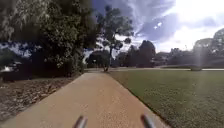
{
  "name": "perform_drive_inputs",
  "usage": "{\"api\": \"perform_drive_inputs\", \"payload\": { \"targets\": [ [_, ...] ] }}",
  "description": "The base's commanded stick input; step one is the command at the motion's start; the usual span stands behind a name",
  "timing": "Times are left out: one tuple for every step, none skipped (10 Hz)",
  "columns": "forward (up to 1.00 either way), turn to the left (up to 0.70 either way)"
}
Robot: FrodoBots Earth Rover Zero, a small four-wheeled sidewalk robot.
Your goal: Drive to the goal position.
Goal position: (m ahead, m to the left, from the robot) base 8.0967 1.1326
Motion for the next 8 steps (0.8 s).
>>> {"api": "perform_drive_inputs", "payload": {
  "targets": [
    [0.62, 0.0],
    [0.76, 0.0],
    [0.85, 0.0],
    [1.0, 0.0],
    [1.0, 0.0],
    [1.0, 0.0],
    [1.0, 0.0],
    [1.0, 0.0]
  ]
}}
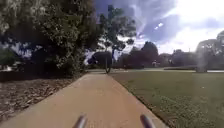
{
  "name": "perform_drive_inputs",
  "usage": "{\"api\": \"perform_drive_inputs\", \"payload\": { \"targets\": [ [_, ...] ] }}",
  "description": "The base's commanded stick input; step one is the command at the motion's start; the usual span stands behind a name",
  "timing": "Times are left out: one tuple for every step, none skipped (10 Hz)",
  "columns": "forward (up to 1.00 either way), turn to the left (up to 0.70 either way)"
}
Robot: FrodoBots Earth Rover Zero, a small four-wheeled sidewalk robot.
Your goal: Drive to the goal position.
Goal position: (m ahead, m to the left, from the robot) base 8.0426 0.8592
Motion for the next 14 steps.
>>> {"api": "perform_drive_inputs", "payload": {
  "targets": [
    [1.0, 0.0],
    [1.0, 0.0],
    [1.0, 0.0],
    [1.0, 0.0],
    [1.0, 0.0],
    [1.0, 0.0],
    [1.0, 0.0],
    [1.0, 0.0],
    [1.0, 0.0],
    [1.0, 0.0],
    [1.0, 0.23],
    [1.0, 0.4],
    [1.0, 0.33],
    [1.0, 0.0]
  ]
}}
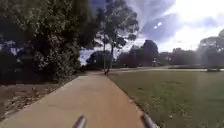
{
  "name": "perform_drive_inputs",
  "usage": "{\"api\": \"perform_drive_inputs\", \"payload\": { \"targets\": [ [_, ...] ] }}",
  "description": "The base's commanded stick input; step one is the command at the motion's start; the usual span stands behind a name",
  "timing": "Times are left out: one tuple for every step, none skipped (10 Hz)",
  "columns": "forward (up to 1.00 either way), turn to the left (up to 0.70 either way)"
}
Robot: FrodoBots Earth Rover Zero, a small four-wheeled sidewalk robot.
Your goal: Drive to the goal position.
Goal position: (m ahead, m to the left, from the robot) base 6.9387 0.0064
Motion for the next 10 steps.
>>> {"api": "perform_drive_inputs", "payload": {
  "targets": [
    [1.0, 0.0],
    [1.0, 0.0],
    [1.0, 0.0],
    [1.0, 0.0],
    [1.0, 0.0],
    [1.0, 0.0],
    [1.0, 0.0],
    [1.0, 0.0],
    [1.0, 0.0],
    [1.0, 0.0]
  ]
}}
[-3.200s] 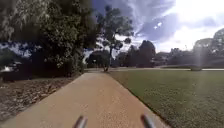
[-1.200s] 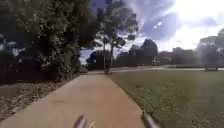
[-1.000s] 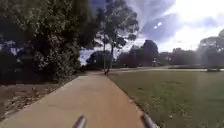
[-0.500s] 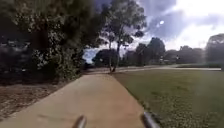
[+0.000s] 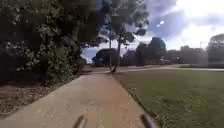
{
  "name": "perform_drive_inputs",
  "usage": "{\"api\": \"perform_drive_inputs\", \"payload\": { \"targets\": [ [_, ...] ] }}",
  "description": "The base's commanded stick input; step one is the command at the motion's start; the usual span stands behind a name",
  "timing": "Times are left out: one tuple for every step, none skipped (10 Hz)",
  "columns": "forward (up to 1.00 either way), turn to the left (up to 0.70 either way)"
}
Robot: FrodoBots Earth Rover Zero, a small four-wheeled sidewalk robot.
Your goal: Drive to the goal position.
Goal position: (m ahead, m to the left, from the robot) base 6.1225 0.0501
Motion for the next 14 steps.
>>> {"api": "perform_drive_inputs", "payload": {
  "targets": [
    [1.0, 0.0],
    [1.0, 0.0],
    [1.0, 0.0],
    [1.0, 0.0],
    [1.0, 0.0],
    [1.0, 0.0],
    [1.0, 0.0],
    [1.0, 0.0],
    [1.0, 0.0],
    [1.0, 0.0],
    [1.0, 0.0],
    [1.0, 0.0],
    [1.0, 0.0],
    [1.0, 0.0]
  ]
}}
